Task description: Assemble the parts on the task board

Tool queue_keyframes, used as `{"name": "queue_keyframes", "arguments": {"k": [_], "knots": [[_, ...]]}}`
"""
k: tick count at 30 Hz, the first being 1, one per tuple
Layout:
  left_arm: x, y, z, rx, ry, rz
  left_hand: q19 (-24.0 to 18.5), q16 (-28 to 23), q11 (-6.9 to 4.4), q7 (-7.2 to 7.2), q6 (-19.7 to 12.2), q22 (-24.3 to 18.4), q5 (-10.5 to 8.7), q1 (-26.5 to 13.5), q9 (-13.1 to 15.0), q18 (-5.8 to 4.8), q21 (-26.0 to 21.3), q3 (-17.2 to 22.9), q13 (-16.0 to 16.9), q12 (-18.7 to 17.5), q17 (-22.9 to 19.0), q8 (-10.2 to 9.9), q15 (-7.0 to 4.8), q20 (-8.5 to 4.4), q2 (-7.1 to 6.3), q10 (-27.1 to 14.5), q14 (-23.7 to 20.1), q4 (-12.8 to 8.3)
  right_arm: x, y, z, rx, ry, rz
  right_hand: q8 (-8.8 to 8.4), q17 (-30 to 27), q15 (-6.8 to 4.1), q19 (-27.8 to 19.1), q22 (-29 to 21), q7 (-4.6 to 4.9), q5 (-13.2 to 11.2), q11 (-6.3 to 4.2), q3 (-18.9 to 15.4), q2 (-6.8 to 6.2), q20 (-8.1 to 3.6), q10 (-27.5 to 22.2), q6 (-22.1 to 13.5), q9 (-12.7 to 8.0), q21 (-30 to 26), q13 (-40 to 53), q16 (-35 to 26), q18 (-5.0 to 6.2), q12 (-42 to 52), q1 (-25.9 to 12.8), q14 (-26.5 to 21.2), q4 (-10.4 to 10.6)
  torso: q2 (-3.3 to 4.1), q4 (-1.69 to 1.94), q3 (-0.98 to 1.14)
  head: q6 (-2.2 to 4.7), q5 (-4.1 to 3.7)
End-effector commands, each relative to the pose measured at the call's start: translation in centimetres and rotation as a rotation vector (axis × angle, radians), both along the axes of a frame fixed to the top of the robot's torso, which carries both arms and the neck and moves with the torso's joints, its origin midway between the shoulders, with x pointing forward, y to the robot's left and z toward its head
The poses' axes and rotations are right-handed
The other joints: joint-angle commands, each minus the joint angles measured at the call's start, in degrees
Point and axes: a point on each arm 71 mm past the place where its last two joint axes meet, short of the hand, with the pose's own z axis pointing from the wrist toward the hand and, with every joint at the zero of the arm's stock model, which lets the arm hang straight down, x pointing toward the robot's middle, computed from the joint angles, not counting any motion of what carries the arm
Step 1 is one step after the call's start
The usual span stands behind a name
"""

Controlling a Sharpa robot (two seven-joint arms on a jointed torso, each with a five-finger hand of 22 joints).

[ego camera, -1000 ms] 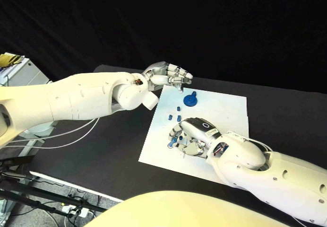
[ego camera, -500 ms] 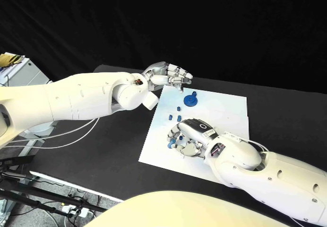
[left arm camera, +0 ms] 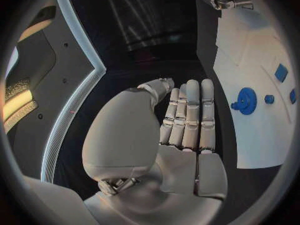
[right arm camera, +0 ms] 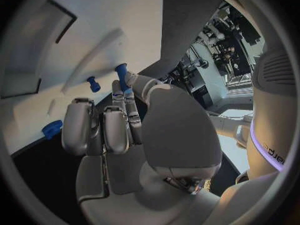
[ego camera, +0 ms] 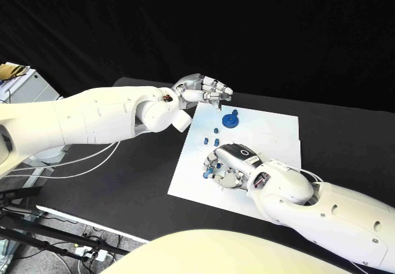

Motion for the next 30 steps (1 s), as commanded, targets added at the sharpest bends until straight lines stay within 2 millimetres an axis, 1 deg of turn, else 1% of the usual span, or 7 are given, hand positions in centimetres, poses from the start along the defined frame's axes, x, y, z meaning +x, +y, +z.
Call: {"name": "queue_keyframes", "arguments": {"k": [1,9,12,15,17,24,30], "knots": [[-0.08,-0.22,0.12,-0.014,-0.001,-0.017,0.1,-0.2,0.38,0.06,0.1,0.0,0.11,-0.3,-0.1,0.76,-0.3,-0.3,-0.1,-0.3,0.1,0.2,-0.14,0.21,0.23,0.0,0.2,0.1,-0.02,-0.07,-0.33,-0.045,-0.018,0.000,0.14,0.0,0.01,2.0,6.6,0.11,0.2,-2.07,-0.1,0.66,-0.13,2.6,-0.1,0.1,-0.3,2.7,0.3,-0.70,0.0,0.2,1.1,-0.2,-0.02,-0.01,0.04,-0.06,0.00],[-0.09,-0.21,0.12,-0.014,0.000,-0.018,0.1,-0.2,0.38,0.06,0.1,0.0,0.11,-0.3,-0.1,0.76,-0.3,-0.3,-0.1,-0.3,0.1,0.2,-0.14,0.21,0.23,0.0,0.2,0.1,-0.16,0.07,-0.20,-0.047,-0.039,0.003,0.14,-0.1,0.01,2.0,6.6,0.11,0.2,-2.06,-0.1,0.66,-0.12,2.6,-0.1,0.1,-0.2,2.7,0.3,-0.70,-0.1,0.1,1.1,-0.3,0.04,0.00,0.09,-0.06,-0.02],[-0.10,-0.24,0.12,-0.014,0.000,-0.019,0.1,-0.2,0.38,0.06,0.1,0.0,0.11,-0.3,-0.1,0.76,-0.3,-0.3,-0.1,-0.3,0.1,0.2,-0.14,0.21,0.23,0.0,0.2,0.1,-0.32,0.28,-0.23,-0.048,-0.032,0.018,-0.11,0.0,0.14,1.9,6.6,0.15,0.2,-1.92,-0.4,0.06,-0.02,2.4,-0.6,0.1,-0.5,2.9,0.3,-0.66,-0.6,-0.9,1.1,-0.3,0.00,-0.03,0.06,-0.06,-0.01],[-0.09,-0.25,0.11,-0.014,0.000,-0.019,0.1,-0.2,0.38,0.07,0.1,-0.1,0.12,-0.3,-0.1,0.76,-0.3,-0.3,-0.1,-0.3,0.1,0.2,-0.13,0.21,0.30,0.0,0.2,0.2,-0.48,0.48,-0.35,-0.052,-0.020,0.033,-1.42,1.0,0.81,1.8,6.5,0.66,0.2,-1.10,-0.8,-1.69,0.44,0.4,-2.8,-0.4,-0.9,2.7,0.9,-0.65,-2.4,-3.3,1.4,0.4,-0.01,-0.04,0.04,-0.06,-0.06],[-0.10,-0.25,0.11,-0.014,0.001,-0.019,0.1,-0.2,0.38,0.07,0.1,-0.1,0.12,-0.3,-0.1,0.76,-0.3,-0.3,-0.1,-0.3,0.1,0.2,-0.13,0.21,0.30,0.0,0.2,0.2,-0.54,0.56,-0.45,-0.060,-0.015,0.038,-1.64,0.9,0.95,1.6,6.4,0.74,0.1,-0.92,-0.9,-2.10,0.59,0.0,-3.1,-0.4,-1.3,2.7,0.8,-0.58,-2.8,-3.8,1.4,0.5,-0.03,-0.04,0.04,-0.06,-0.18],[-0.10,-0.20,0.12,-0.013,0.001,-0.017,0.1,-0.2,0.38,0.07,0.1,-0.1,0.12,-0.3,-0.1,0.76,-0.3,-0.3,-0.1,-0.3,0.1,0.2,-0.13,0.21,0.30,0.0,0.2,0.2,-0.61,0.64,-0.71,-0.076,-0.005,0.043,-1.79,-0.5,1.28,1.1,5.7,0.91,0.2,-0.53,-1.0,-2.52,0.90,-1.4,-3.5,-0.4,-3.2,2.6,0.1,-0.28,-3.7,-4.4,0.9,0.7,-0.03,0.02,0.04,-0.06,-0.22],[-0.11,-0.17,0.11,-0.011,0.002,-0.016,0.2,-0.2,0.38,0.07,0.1,-0.1,0.12,-0.3,-0.1,0.76,-0.4,-0.3,-0.1,-0.3,0.1,0.2,-0.13,0.21,0.32,0.0,0.2,0.2,-0.52,0.51,-0.67,-0.063,-0.012,0.033,-2.65,-3.9,2.07,-0.5,3.5,1.19,0.2,0.33,-1.5,-3.10,1.66,-5.2,-5.4,-0.7,-8.8,2.0,-1.9,0.66,-5.3,-4.7,-0.7,0.5,-0.02,-0.05,0.03,-0.06,-0.29]]}}
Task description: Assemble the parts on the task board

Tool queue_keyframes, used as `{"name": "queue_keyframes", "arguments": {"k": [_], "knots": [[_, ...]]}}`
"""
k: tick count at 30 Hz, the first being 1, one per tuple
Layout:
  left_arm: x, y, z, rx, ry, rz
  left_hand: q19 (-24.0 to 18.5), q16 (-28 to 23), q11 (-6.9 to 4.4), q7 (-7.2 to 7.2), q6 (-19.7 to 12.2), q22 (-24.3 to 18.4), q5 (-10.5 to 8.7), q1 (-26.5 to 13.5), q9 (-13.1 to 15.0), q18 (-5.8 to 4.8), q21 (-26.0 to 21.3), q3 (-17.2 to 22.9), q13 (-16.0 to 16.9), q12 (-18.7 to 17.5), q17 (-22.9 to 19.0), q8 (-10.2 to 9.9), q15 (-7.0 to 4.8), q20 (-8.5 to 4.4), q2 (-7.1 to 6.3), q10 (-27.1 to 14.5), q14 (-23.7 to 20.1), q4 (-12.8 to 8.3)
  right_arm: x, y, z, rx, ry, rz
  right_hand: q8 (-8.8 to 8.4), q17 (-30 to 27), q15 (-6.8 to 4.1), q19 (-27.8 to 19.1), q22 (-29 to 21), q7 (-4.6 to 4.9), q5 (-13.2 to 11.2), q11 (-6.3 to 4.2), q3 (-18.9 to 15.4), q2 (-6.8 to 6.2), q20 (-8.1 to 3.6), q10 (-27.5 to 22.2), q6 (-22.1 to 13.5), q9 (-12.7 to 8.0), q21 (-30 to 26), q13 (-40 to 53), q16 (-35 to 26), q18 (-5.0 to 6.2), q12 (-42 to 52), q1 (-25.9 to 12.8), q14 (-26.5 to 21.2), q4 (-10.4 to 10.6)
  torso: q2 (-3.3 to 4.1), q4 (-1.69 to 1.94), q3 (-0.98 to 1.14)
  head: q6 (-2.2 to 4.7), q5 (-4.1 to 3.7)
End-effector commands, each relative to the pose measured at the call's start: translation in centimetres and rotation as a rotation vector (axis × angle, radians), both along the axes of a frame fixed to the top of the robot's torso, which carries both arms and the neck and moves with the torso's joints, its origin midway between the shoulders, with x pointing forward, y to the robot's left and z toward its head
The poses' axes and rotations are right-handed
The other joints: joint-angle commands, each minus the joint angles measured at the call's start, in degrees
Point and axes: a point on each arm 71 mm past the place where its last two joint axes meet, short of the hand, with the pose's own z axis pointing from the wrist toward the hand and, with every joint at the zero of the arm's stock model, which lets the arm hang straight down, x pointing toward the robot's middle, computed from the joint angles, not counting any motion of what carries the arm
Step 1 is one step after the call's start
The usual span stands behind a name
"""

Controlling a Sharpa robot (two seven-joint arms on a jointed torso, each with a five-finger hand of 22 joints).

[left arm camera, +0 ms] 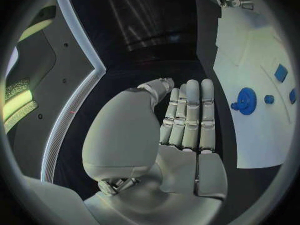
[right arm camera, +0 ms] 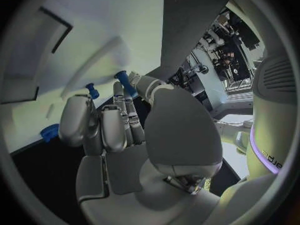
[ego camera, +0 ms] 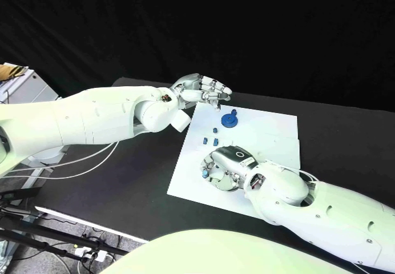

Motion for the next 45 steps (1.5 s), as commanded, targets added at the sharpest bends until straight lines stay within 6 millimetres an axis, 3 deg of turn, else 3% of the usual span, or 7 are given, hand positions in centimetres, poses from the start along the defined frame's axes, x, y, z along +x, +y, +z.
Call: {"name": "queue_keyframes", "arguments": {"k": [1,19,25,28,34,39,45], "knots": [[-0.1,-0.2,0.1,-0.012,0.001,-0.015,0.2,-0.2,0.38,0.07,0.1,-0.1,0.12,-0.3,-0.1,0.75,-0.4,-0.3,-0.1,-0.3,0.1,0.2,-0.13,0.21,0.32,0.0,0.2,0.2,-0.1,0.0,-0.2,-0.011,-0.001,0.010,-0.66,-1.3,0.43,-0.6,3.2,-0.01,0.1,0.25,-0.6,-0.20,0.37,-1.2,-1.0,-0.2,-2.1,-0.2,-0.8,0.76,-0.3,-0.2,-0.5,-0.1,0.01,-0.03,0.02,0.01,-0.04],[-0.1,0.0,0.1,-0.009,0.002,-0.011,0.2,-0.2,0.42,0.12,0.0,-0.1,0.11,-0.4,-0.1,0.75,-0.4,-0.3,-0.1,-0.4,0.1,0.2,-0.12,0.22,0.26,-0.1,0.2,0.2,-0.1,-3.0,1.7,0.132,-0.029,-0.053,-3.76,-9.9,1.67,-3.7,-2.2,-0.83,0.3,1.65,-11.5,1.94,1.74,-10.5,-5.8,-1.4,-14.7,-1.0,-5.0,2.62,4.3,3.7,-4.8,1.6,-0.09,-0.13,-0.02,0.30,-0.89],[-0.2,0.4,0.1,-0.007,0.000,-0.005,0.2,-0.2,0.44,0.14,-0.2,-0.1,0.11,-0.3,-0.1,0.76,-0.5,-0.4,-0.1,-0.4,0.1,0.1,-0.11,0.22,0.15,-0.2,0.1,0.1,2.1,-8.2,3.9,0.270,0.097,-0.234,-3.73,-5.6,0.28,-1.3,0.3,0.72,0.2,-0.02,-10.4,2.26,0.61,-5.2,-4.8,-1.5,-8.6,0.6,-2.2,1.66,11.0,3.4,-2.4,3.9,-0.33,-0.34,-0.19,1.81,-3.46],[-0.2,0.7,0.1,-0.006,-0.001,0.001,0.2,-0.2,0.44,0.14,-0.2,-0.1,0.11,-0.3,-0.1,0.76,-0.5,-0.4,-0.1,-0.4,0.1,0.1,-0.11,0.22,0.15,-0.2,0.1,0.1,3.2,-11.5,4.7,0.305,0.231,-0.355,-3.02,-3.2,-0.52,-0.1,1.9,0.37,0.1,-1.04,-10.0,2.20,-0.06,0.5,-3.4,-1.3,-4.8,3.3,-0.7,1.09,16.5,2.2,-1.1,5.1,-0.64,-0.70,-0.29,2.25,-5.04],[-0.3,1.1,0.2,-0.005,-0.004,0.010,0.2,-0.3,0.46,0.15,-0.2,-0.2,0.10,-0.3,-0.1,0.75,-0.5,-0.4,-0.1,-0.4,0.1,0.1,-0.09,0.22,0.08,-0.3,0.1,0.1,2.9,-17.3,5.2,0.315,0.427,-0.525,4.00,3.5,-2.14,2.6,6.5,-0.65,0.2,-3.02,-12.6,2.44,-1.53,0.6,-2.6,1.8,5.0,25.0,2.2,-0.58,40.7,0.0,1.8,6.9,-1.02,-1.56,-0.61,2.91,-8.96],[-0.3,1.1,0.0,-0.005,-0.002,0.007,0.2,-0.3,0.46,0.15,-0.3,-0.2,0.11,-0.3,-0.1,0.75,-0.6,-0.4,-0.1,-0.4,0.1,0.1,-0.09,0.22,0.08,-0.3,0.1,0.0,2.0,-20.9,4.6,0.242,0.470,-0.624,10.91,12.3,-2.79,4.0,10.1,-2.03,0.1,-3.66,-17.5,3.64,-2.34,13.1,-3.2,5.7,13.2,62.7,7.0,-1.84,69.9,-3.4,3.7,11.9,-1.48,-2.23,-0.62,2.95,-11.36],[-0.4,0.8,-0.2,-0.006,0.003,-0.001,0.2,-0.3,0.46,0.15,-0.3,-0.2,0.11,-0.3,-0.1,0.75,-0.6,-0.4,-0.1,-0.4,0.1,0.1,-0.09,0.22,0.08,-0.3,0.1,0.0,1.0,-22.9,3.6,0.125,0.421,-0.690,13.19,17.9,-2.95,4.7,12.2,-2.38,0.1,-3.92,-23.0,4.62,-2.55,17.0,-4.7,8.1,18.4,70.8,9.7,-2.73,75.1,-7.1,4.7,12.6,-1.69,-2.56,-0.71,2.53,-13.12]]}}
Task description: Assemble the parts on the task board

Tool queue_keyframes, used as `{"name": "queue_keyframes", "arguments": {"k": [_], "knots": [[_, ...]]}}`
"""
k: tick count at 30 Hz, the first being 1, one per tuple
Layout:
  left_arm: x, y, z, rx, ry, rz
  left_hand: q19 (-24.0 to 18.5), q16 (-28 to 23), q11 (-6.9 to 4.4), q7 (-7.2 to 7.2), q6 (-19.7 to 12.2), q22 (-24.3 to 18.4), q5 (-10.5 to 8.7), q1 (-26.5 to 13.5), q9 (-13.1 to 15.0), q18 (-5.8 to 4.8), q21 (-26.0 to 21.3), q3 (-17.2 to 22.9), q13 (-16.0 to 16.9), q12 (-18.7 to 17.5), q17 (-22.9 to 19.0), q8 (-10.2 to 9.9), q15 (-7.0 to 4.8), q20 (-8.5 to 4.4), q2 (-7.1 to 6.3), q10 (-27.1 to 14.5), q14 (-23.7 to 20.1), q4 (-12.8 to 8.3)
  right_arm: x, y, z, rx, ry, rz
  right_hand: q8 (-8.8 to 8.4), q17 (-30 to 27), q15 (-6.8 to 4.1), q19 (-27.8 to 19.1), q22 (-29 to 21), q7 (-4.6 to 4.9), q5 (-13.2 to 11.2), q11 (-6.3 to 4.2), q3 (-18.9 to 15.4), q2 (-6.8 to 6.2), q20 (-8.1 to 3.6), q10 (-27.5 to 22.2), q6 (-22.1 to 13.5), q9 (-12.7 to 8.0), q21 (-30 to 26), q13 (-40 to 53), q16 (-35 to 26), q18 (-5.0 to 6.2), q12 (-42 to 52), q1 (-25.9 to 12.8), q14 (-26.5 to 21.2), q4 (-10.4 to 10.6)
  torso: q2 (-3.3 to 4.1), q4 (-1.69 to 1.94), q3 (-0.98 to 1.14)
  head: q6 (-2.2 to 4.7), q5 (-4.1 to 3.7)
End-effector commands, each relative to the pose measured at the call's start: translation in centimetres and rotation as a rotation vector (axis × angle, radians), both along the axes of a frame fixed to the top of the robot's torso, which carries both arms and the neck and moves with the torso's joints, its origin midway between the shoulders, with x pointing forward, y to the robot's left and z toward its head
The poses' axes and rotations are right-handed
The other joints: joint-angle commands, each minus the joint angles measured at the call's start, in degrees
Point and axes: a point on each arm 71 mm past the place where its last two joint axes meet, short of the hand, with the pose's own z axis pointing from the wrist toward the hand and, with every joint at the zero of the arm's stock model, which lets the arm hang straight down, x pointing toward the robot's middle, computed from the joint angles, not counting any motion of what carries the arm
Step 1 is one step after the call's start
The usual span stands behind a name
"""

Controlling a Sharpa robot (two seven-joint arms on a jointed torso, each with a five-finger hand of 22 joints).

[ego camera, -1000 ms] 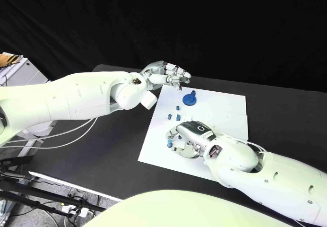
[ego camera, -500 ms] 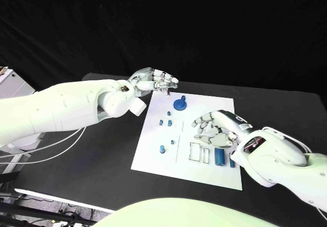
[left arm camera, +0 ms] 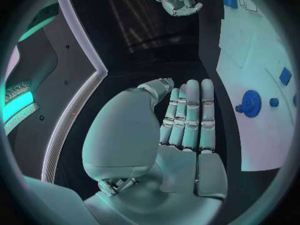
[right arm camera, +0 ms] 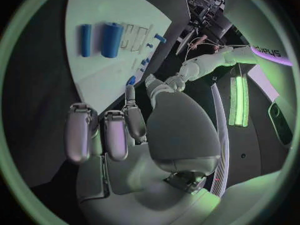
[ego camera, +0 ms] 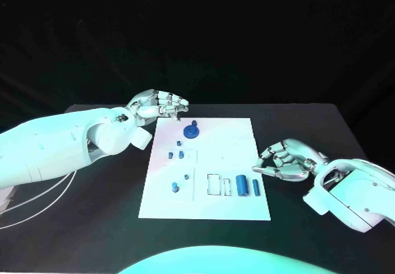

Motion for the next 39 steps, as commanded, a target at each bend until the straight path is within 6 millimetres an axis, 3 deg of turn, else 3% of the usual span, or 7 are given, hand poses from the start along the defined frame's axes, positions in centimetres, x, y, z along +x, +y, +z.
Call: {"name": "queue_keyframes", "arguments": {"k": [1,7,15,22,28,35,39], "knots": [[-0.1,-0.3,0.0,-0.016,-0.003,-0.019,0.2,-0.3,0.26,0.15,-0.3,-0.1,0.11,-0.2,-0.1,0.76,-0.3,-0.2,-0.1,-0.2,0.1,0.1,-0.09,0.22,0.08,-0.1,0.1,-0.1,-0.6,-0.4,-0.9,-0.111,0.043,-0.018,0.48,6.1,-0.48,4.7,12.4,-0.01,0.0,0.02,-2.1,0.56,-0.35,1.3,-0.5,0.5,1.9,3.7,1.0,-1.01,1.7,-1.1,4.4,0.1,-0.20,-0.38,-0.06,-0.28,-1.16],[-0.2,-0.4,0.0,-0.017,-0.001,-0.024,0.2,-0.3,0.27,0.15,-0.3,-0.1,0.11,-0.2,-0.1,0.75,-0.4,-0.2,-0.1,-0.2,0.1,0.1,-0.07,0.23,0.11,-0.1,0.1,-0.1,-1.2,0.3,-2.0,-0.175,0.019,-0.033,0.77,7.4,-0.47,4.8,12.9,-0.05,0.0,0.00,-5.7,1.22,-0.33,1.7,-0.7,1.0,3.2,4.8,1.5,-1.22,2.1,-1.3,4.6,0.1,-0.12,-0.25,-0.05,-0.22,-1.70],[-0.2,-0.2,0.0,-0.017,0.001,-0.022,0.2,-0.3,0.27,0.15,-0.3,-0.1,0.11,-0.2,-0.1,0.75,-0.4,-0.2,-0.1,-0.2,0.1,0.1,-0.07,0.23,0.11,-0.1,0.1,-0.1,-1.5,1.9,-3.3,-0.187,0.017,-0.036,0.96,8.1,-0.47,5.0,13.2,-0.08,0.1,-0.01,-7.3,1.50,-0.32,1.9,-0.8,1.2,3.9,5.2,1.8,-1.36,2.2,-0.7,4.7,0.1,-0.13,-0.10,-0.11,-0.65,-2.00],[-0.3,-0.1,0.0,-0.018,0.003,-0.025,0.2,-0.3,0.28,0.16,-0.2,-0.1,0.11,-0.3,-0.1,0.73,-0.4,-0.2,-0.1,-0.2,0.1,0.1,-0.05,0.25,0.17,-0.1,0.0,0.0,-1.3,2.9,-4.3,-0.183,0.036,-0.026,0.98,8.4,-0.43,5.0,13.2,-0.03,0.1,0.03,-8.3,2.03,-0.29,1.7,-0.9,1.3,4.1,5.2,2.0,-1.39,2.0,-0.6,4.7,0.1,-0.14,-0.29,-0.08,-0.90,-1.80],[-0.3,-0.1,-0.1,-0.019,0.007,-0.030,0.2,-0.3,0.28,0.16,-0.2,-0.1,0.11,-0.3,-0.1,0.73,-0.4,-0.2,-0.1,-0.2,0.1,0.1,-0.05,0.25,0.17,-0.1,0.0,0.0,-1.1,3.5,-4.7,-0.200,0.034,-0.020,0.97,8.4,-0.41,5.0,13.3,-0.01,0.1,0.05,-8.5,2.16,-0.28,1.7,-1.0,1.3,4.2,5.2,2.0,-1.40,1.9,-0.6,4.7,0.1,-0.10,-0.20,-0.04,-0.95,-1.69],[-0.3,-0.1,-0.1,-0.019,0.010,-0.033,0.2,-0.3,0.29,0.16,-0.2,-0.1,0.11,-0.4,-0.1,0.73,-0.5,-0.3,-0.1,-0.2,0.1,0.2,-0.03,0.27,0.22,-0.1,0.0,0.0,-0.8,4.0,-5.5,-0.275,0.039,0.008,1.02,8.7,-0.27,5.0,13.4,0.12,0.1,0.19,-11.8,2.68,-0.13,1.4,-1.4,1.4,4.4,5.2,2.1,-1.43,1.5,-1.7,4.7,0.2,-0.11,-0.21,-0.04,-1.13,-1.49],[-0.3,-0.1,-0.1,-0.017,0.013,-0.036,0.2,-0.3,0.29,0.16,-0.2,-0.1,0.11,-0.4,-0.1,0.73,-0.5,-0.3,-0.1,-0.2,0.1,0.2,-0.03,0.27,0.22,-0.1,0.0,0.0,-0.8,4.4,-5.9,-0.322,0.027,0.039,1.20,8.7,-0.23,5.0,13.4,0.12,0.1,0.21,-13.8,3.63,-0.07,1.3,-1.4,1.6,4.4,5.2,2.1,-1.43,1.3,-2.4,4.7,0.3,-0.11,-0.22,-0.05,-1.20,-1.35]]}}
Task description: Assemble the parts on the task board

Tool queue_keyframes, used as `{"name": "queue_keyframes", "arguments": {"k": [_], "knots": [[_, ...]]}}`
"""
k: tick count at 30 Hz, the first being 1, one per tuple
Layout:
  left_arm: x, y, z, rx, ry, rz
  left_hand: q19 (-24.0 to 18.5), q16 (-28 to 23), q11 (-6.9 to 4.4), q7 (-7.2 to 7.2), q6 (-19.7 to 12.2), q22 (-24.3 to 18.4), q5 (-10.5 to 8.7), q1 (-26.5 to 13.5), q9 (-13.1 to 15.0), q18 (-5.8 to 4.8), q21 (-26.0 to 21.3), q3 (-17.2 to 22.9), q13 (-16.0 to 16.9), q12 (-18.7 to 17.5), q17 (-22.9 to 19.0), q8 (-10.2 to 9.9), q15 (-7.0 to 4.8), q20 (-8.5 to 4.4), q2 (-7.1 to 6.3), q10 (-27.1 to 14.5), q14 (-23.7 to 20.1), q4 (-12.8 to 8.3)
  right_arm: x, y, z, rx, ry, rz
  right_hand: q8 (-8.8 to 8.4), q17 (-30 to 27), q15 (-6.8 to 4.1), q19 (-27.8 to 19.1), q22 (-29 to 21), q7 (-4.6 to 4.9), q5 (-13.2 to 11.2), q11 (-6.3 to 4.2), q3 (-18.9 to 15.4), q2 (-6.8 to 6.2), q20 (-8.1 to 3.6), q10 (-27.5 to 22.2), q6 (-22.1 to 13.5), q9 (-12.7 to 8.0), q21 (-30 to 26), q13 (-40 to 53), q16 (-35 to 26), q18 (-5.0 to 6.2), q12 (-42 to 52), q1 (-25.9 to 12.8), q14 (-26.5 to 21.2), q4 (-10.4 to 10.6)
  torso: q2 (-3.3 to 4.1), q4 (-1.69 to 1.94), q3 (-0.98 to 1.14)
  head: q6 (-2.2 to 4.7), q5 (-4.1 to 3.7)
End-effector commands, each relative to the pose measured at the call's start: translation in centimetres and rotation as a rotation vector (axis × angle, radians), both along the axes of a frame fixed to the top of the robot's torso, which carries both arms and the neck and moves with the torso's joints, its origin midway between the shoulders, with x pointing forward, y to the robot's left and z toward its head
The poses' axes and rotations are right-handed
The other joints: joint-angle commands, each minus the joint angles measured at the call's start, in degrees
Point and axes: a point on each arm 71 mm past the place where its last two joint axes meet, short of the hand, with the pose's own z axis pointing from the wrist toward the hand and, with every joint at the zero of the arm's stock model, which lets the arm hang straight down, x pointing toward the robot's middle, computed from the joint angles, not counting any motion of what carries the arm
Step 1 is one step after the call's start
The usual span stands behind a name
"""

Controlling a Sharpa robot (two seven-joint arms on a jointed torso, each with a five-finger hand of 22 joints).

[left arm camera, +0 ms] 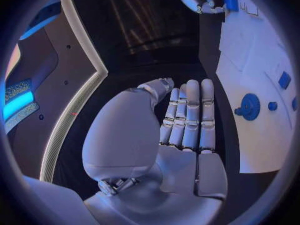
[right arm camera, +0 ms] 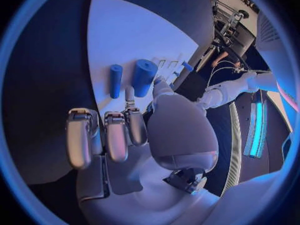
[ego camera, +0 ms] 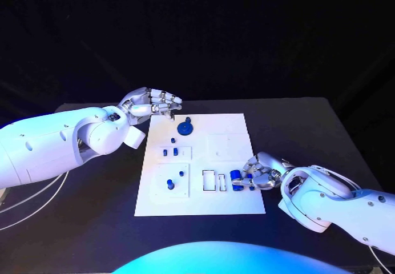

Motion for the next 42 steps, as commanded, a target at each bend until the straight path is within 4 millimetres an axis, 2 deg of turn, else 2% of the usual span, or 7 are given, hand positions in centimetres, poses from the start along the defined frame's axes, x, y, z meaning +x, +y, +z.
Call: {"name": "queue_keyframes", "arguments": {"k": [1,12,17,26,31,37,42], "knots": [[-0.1,-0.2,0.1,-0.014,0.004,-0.024,0.2,-0.3,0.30,0.17,-0.3,-0.1,0.10,-0.5,-0.1,0.72,-0.3,-0.3,-0.1,-0.2,0.1,0.2,-0.02,0.28,0.23,-0.1,0.0,0.1,-0.1,0.4,-0.4,-0.097,-0.010,0.053,0.43,8.7,-0.25,5.0,13.5,0.01,0.1,0.28,-1.2,0.56,-0.07,-0.2,-0.3,0.1,0.3,5.1,0.4,-0.99,-0.4,-0.5,4.7,0.0,0.01,-0.02,-0.01,-0.07,0.12],[-0.2,-0.3,0.0,0.006,0.007,-0.035,0.2,-0.2,0.34,0.20,-0.4,-0.2,0.08,-1.0,-0.1,0.71,-0.5,-0.5,-0.1,-0.2,0.1,0.1,0.04,0.35,0.13,-0.1,0.0,0.4,-0.2,1.4,-1.2,-0.168,0.004,0.100,1.04,8.7,-0.35,5.0,13.5,-0.19,0.1,0.13,-3.5,0.70,-0.10,-0.1,0.2,0.4,0.5,5.3,0.3,-1.01,-0.5,-0.9,4.7,0.1,0.00,0.02,-0.05,-0.15,0.68],[-0.2,-0.3,0.0,0.008,0.007,-0.038,0.2,-0.2,0.35,0.20,-0.4,-0.3,0.07,-1.0,-0.1,0.71,-0.6,-0.5,-0.1,-0.2,0.1,0.1,0.05,0.36,0.11,-0.2,0.0,0.5,-0.2,1.6,-1.2,-0.164,-0.010,0.096,1.77,9.0,-0.56,5.0,13.6,-0.48,0.2,-0.12,-4.1,1.16,-0.25,0.2,0.7,0.8,0.8,5.7,0.4,-1.08,-0.4,1.7,4.7,-0.1,0.00,-0.01,-0.04,-0.21,0.71],[-0.3,-0.1,0.0,0.008,0.007,-0.038,0.2,-0.2,0.33,0.17,-0.4,-0.3,0.07,-1.0,-0.1,0.72,-0.6,-0.5,-0.1,-0.2,0.2,0.1,0.04,0.37,0.12,-0.2,0.0,0.5,-0.3,1.9,-0.6,-0.078,-0.045,0.054,3.20,9.4,-1.27,5.2,13.9,-1.42,0.2,-0.98,-1.4,4.05,-0.84,1.6,2.5,1.1,1.9,7.2,0.6,-1.28,0.7,7.7,4.8,-0.5,0.02,-0.01,-0.03,-0.20,0.70],[-0.3,-0.1,0.0,0.007,0.007,-0.037,0.2,-0.2,0.33,0.17,-0.4,-0.3,0.07,-1.0,-0.1,0.72,-0.6,-0.5,-0.1,-0.2,0.2,0.1,0.04,0.37,0.12,-0.2,0.0,0.5,-0.4,2.1,0.1,-0.009,-0.064,0.029,3.62,9.7,-1.86,5.4,14.1,-2.19,0.2,-1.67,0.5,4.93,-1.34,2.2,3.5,1.0,2.6,7.8,0.7,-1.41,1.0,11.0,4.9,-1.1,0.00,0.00,-0.01,-0.14,0.65],[-0.3,-0.1,0.0,0.006,0.007,-0.037,0.2,-0.2,0.30,0.14,-0.4,-0.3,0.09,-1.0,-0.1,0.73,-0.7,-0.5,-0.1,-0.2,0.2,0.1,0.02,0.37,0.18,-0.2,0.0,0.5,0.1,2.1,1.7,0.069,-0.093,-0.010,3.68,9.9,-2.27,5.5,14.3,-2.72,0.3,-2.16,2.5,5.48,-1.75,2.8,4.3,0.6,3.2,8.5,0.7,-1.52,1.5,13.0,4.9,-1.1,-0.01,-0.05,-0.04,-0.11,0.64],[-0.2,-0.2,0.0,0.006,0.009,-0.038,0.2,-0.2,0.30,0.14,-0.4,-0.3,0.09,-1.0,-0.1,0.73,-0.7,-0.5,-0.1,-0.2,0.2,0.1,0.02,0.37,0.18,-0.2,0.0,0.5,0.3,2.5,2.9,0.130,-0.090,-0.026,3.74,10.6,-2.41,5.6,14.5,-2.83,0.2,-2.29,2.8,5.46,-1.92,3.2,4.9,0.4,4.2,8.9,1.0,-1.70,2.0,12.2,5.1,-0.3,0.00,-0.02,-0.02,-0.06,0.66]]}}
